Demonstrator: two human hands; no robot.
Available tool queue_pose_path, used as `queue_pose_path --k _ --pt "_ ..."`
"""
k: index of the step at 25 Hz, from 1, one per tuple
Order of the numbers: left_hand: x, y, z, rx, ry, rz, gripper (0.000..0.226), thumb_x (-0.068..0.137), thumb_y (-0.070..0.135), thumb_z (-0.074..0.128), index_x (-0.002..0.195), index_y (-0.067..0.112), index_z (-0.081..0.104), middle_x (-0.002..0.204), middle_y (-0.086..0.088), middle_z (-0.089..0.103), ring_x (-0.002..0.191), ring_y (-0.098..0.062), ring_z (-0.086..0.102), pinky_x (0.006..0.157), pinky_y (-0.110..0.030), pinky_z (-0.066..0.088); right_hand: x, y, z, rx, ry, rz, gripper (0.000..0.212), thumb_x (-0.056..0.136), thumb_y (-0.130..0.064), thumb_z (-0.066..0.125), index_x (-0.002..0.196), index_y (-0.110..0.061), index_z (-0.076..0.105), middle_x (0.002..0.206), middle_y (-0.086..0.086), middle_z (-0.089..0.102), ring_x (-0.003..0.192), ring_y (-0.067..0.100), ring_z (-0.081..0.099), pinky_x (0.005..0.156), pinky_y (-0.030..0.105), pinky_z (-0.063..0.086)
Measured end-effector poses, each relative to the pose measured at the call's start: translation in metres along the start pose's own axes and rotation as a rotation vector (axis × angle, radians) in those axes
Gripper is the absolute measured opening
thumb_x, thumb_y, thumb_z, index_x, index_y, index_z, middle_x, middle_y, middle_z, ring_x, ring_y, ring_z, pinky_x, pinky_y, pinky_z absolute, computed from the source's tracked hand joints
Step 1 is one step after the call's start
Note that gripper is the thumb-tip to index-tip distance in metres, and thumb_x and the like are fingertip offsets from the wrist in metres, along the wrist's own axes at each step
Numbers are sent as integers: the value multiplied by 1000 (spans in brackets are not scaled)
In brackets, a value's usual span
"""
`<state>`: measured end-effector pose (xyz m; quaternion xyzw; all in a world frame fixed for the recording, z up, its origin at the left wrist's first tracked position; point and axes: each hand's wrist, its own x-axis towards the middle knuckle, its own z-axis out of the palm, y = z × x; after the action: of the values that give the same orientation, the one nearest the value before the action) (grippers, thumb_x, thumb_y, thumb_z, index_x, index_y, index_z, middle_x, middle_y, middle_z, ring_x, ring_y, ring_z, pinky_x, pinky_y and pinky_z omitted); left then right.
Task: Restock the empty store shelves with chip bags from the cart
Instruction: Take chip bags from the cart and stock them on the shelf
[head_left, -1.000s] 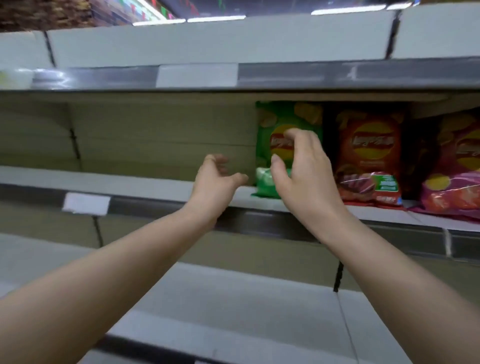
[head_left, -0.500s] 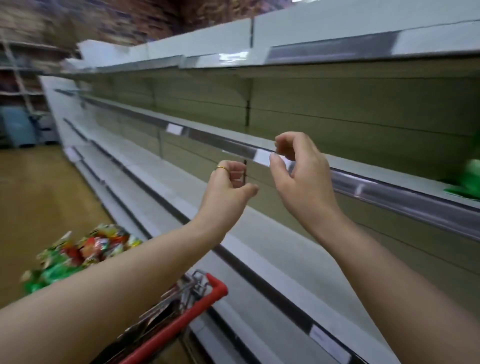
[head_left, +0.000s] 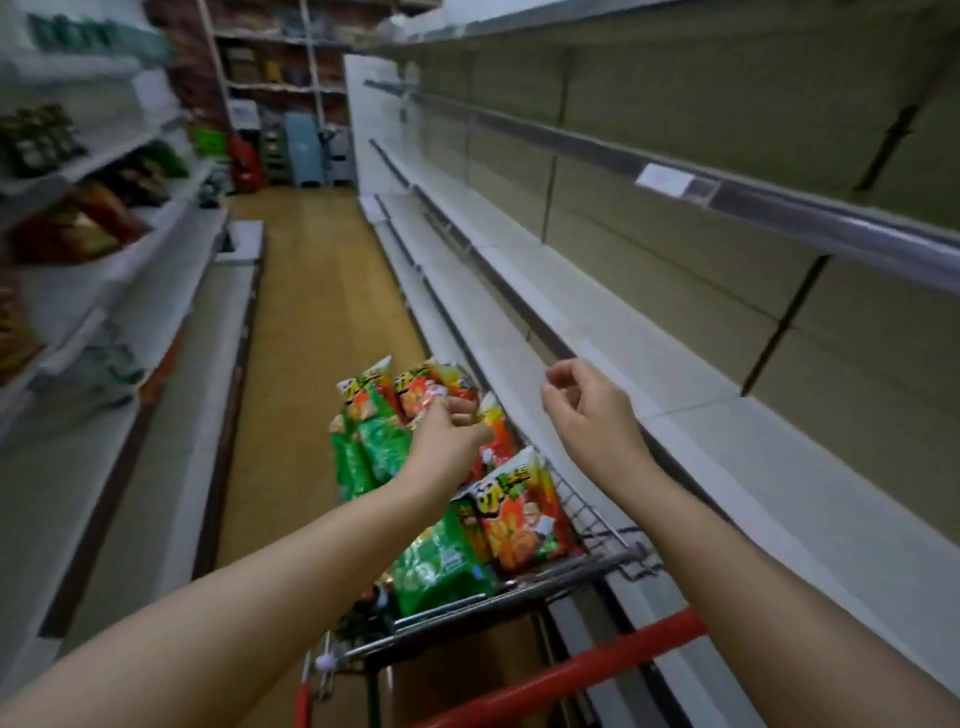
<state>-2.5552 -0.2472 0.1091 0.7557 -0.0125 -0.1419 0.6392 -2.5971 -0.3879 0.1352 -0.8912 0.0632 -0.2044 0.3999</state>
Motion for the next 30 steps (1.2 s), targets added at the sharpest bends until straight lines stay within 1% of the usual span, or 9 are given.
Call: queue_pose_path --k 4,8,9,11,15,18,22,26,30 --pt "32 -58 -32 7 105 -192 29 86 10 64 109 11 47 106 -11 54 86 -19 52 70 -30 42 18 23 72 6 -237 135 25 94 -23 51 113 -8 55 107 8 60 95 19 56 73 25 40" --pt "49 -113 -43 37 204 -418 41 85 11 64 122 3 46 122 -21 55 112 -33 54 80 -31 41 29 56 130 -81 -571 299 49 93 -36 52 129 -4 41 115 9 56 99 22 56 63 20 47" --pt "50 -124 -43 40 215 -469 43 86 10 63 124 1 45 124 -21 54 115 -34 53 82 -33 43 30 67 142 -99 -642 333 57 92 -39 54 133 -3 37 120 11 55 103 24 56 75 27 51" --pt "53 -142 -40 56 203 -568 40 89 9 59 126 0 44 119 -18 56 111 -31 55 85 -37 46 29 89 166 -151 -789 412 75 90 -44 56 144 -3 22 142 14 41 125 28 46 98 35 41" --pt "58 -174 -29 24 154 -723 38 91 10 55 127 2 45 118 -15 56 95 -24 53 83 -36 44 21 129 201 -225 -1002 530 99 85 -46 61 148 -5 -4 154 15 19 136 30 32 107 37 34" --pt "59 -187 -22 -30 128 -771 38 90 8 56 128 4 47 119 -15 57 104 -27 54 91 -37 45 14 143 214 -160 -1011 591 100 84 -38 66 147 -6 -4 151 16 25 134 30 36 106 37 35" --pt "59 -187 -22 -45 109 -751 35 90 10 56 124 4 51 116 -13 58 108 -28 54 97 -37 44 13 150 216 -111 -980 581 89 78 -37 71 144 -10 18 139 11 43 123 28 47 101 38 42" --pt "55 -165 -22 -62 33 -684 35 89 10 56 124 6 52 101 -9 59 91 -22 56 71 -29 44 27 140 185 11 -913 605 65 73 -39 75 124 -13 45 121 6 59 110 24 57 95 39 48" --pt "51 -134 -14 -126 22 -514 36 93 18 57 124 5 46 84 2 54 70 -8 51 50 -18 41 37 114 132 140 -800 573 35 80 -30 71 107 -14 55 106 0 65 101 20 62 93 38 49"
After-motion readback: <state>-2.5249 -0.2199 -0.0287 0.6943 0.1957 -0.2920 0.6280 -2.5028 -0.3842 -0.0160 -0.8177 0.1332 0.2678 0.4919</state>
